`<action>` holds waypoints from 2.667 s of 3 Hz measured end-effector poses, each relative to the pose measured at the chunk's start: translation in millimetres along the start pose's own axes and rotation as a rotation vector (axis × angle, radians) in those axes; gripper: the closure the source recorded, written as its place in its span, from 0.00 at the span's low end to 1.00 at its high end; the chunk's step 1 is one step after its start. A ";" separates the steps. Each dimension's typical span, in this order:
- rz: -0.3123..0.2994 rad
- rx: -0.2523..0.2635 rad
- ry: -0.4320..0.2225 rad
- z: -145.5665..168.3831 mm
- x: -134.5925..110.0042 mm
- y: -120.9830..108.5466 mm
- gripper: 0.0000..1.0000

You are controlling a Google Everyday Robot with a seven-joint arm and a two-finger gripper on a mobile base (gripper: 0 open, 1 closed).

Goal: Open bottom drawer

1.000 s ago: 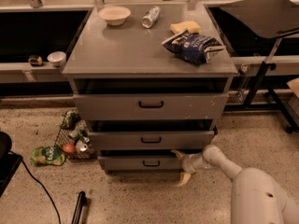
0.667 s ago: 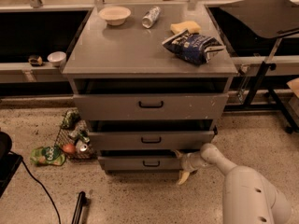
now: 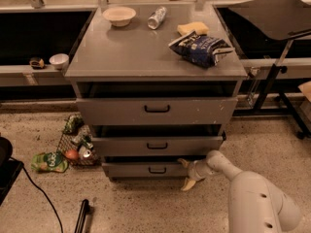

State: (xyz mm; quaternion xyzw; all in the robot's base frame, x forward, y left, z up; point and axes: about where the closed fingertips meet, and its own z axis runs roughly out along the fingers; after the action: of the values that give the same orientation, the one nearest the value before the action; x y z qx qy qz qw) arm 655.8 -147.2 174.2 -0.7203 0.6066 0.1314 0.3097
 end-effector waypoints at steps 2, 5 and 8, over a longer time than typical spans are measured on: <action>-0.016 -0.043 -0.037 -6.6 -31.0 32.6 0.65; -0.036 -0.070 -0.127 -14.8 -59.6 53.6 0.82; -0.036 -0.070 -0.127 -14.8 -59.6 53.6 0.12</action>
Offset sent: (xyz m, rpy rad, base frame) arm -0.0657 0.0275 0.0312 0.0339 0.0306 0.0789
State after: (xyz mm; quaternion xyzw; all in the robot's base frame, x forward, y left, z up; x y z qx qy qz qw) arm 588.1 -112.8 203.9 -0.7318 0.5676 0.1922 0.3244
